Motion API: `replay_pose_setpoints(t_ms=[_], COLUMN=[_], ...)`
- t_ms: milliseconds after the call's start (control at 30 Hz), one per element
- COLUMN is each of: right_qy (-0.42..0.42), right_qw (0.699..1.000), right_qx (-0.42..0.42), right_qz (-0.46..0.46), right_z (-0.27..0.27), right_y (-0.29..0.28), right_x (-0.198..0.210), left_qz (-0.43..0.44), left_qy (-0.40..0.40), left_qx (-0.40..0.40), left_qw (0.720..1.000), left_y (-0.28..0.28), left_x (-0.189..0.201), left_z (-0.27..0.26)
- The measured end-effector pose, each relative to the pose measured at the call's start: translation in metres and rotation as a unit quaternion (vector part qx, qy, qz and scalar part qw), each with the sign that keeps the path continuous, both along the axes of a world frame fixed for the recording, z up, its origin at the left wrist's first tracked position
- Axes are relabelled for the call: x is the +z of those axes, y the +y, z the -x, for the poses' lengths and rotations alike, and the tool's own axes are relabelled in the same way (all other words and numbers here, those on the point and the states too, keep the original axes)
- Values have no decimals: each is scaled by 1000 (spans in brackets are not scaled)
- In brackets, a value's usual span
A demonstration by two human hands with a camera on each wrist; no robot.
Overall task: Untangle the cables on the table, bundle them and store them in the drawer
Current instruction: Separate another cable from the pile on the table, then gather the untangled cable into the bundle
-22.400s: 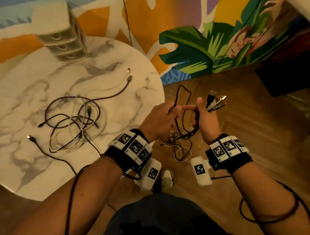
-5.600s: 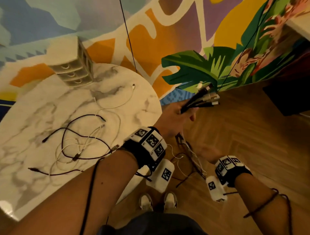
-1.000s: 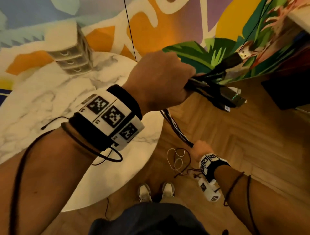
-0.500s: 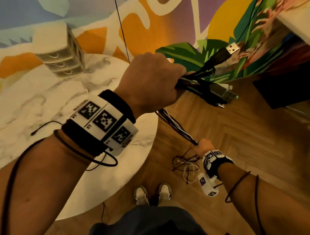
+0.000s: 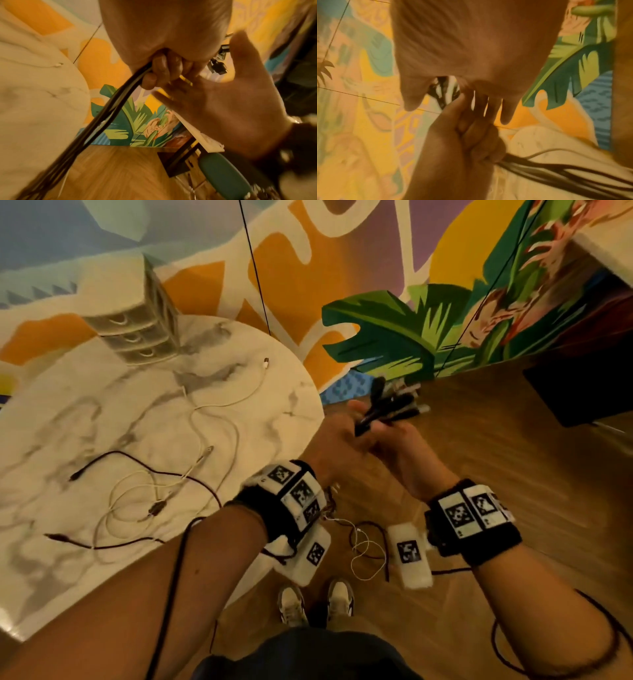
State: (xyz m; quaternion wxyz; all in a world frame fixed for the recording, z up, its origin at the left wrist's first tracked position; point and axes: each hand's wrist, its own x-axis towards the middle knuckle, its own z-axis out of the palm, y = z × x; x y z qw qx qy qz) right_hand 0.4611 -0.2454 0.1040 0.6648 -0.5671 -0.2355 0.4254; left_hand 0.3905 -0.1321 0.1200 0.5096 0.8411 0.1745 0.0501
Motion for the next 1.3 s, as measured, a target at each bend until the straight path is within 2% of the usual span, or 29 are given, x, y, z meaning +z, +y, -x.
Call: replay_pose_setpoints(t_ms=[200, 267, 333, 367, 433, 500, 533, 567, 600, 633, 667, 700, 733, 767, 800, 833, 867, 900, 933, 967, 1000, 1033, 1067, 1100, 1133, 1167, 1200, 1233, 1300], right_qy=[6, -3, -16, -4, 16, -35, -53, -41, -32, 22, 53, 53, -30, -112, -175, -219, -273, -294, -326, -388, -368, -368, -415, -369, -320, -261, -251, -218, -161], right_qw=[996, 995, 994, 994, 994, 993, 994, 996, 997, 998, 997, 997, 992, 974, 956, 935, 906, 898, 856, 812, 808, 811, 818, 865, 899, 934, 950, 965, 973], right_qx=[5, 0, -22, -39, -83, -98, -84, -72, -62, -56, -56, -46, -15, -1, 4, -56, -73, -29, -55, -116, -87, -49, -40, 42, 58, 66, 5, 13, 13], right_qz=[86, 103, 104, 98, 66, 52, 52, 42, 28, -5, 5, 40, 120, 199, 237, 275, 316, 327, 398, 420, 451, 452, 395, 338, 294, 234, 183, 145, 165], right_z=[21, 28, 36, 39, 42, 43, 46, 50, 54, 58, 60, 62, 60, 61, 63, 68, 74, 87, 79, 78, 79, 76, 76, 74, 71, 64, 67, 70, 67], right_y=[21, 22, 26, 27, 30, 33, 34, 37, 40, 42, 42, 42, 38, 40, 40, 43, 46, 50, 58, 62, 58, 48, 41, 39, 28, 27, 34, 42, 48], right_x=[1, -7, -14, -14, -16, -19, -18, -21, -26, -26, -25, -21, -27, -23, -24, -18, -15, -7, -3, -8, -9, -13, -30, -40, -45, -53, -57, -57, -65], left_qz=[-59, -49, -105, -148, -228, -283, -301, -328, -354, -376, -391, -404, -417, -429, -433, -434, -435, -437, -439, -440, -440, -433, -421, -403, -379, -346, -311, -282, -289], left_qy=[22, 73, 137, 140, 76, -36, -78, -90, -67, -28, 0, 3, -15, -43, -72, -102, -131, -153, -168, -177, -184, -187, -186, -180, -169, -152, -132, -111, -55], left_qx=[-72, -88, -96, -91, -37, 36, 46, 32, 0, -35, -62, -79, -83, -83, -86, -96, -113, -131, -145, -152, -152, -149, -145, -138, -127, -107, -77, -41, 31], left_qw=[995, 992, 980, 975, 970, 958, 949, 940, 933, 925, 918, 911, 905, 899, 894, 890, 884, 877, 871, 867, 866, 869, 876, 887, 901, 919, 938, 952, 955], left_y=[-15, -11, -6, -4, 5, 14, 17, 18, 17, 15, 13, 10, 8, 8, 8, 9, 10, 11, 11, 11, 11, 10, 10, 11, 12, 16, 24, 35, 62], left_x=[-13, -15, -18, -18, -6, 15, 24, 30, 32, 30, 26, 19, 13, 8, 4, 2, 1, 2, 1, -2, -5, -8, -9, -10, -10, -9, -11, -15, -29], left_z=[26, 37, 49, 55, 63, 63, 58, 52, 45, 38, 34, 32, 32, 32, 33, 34, 33, 33, 34, 35, 36, 37, 39, 41, 44, 50, 56, 66, 91])
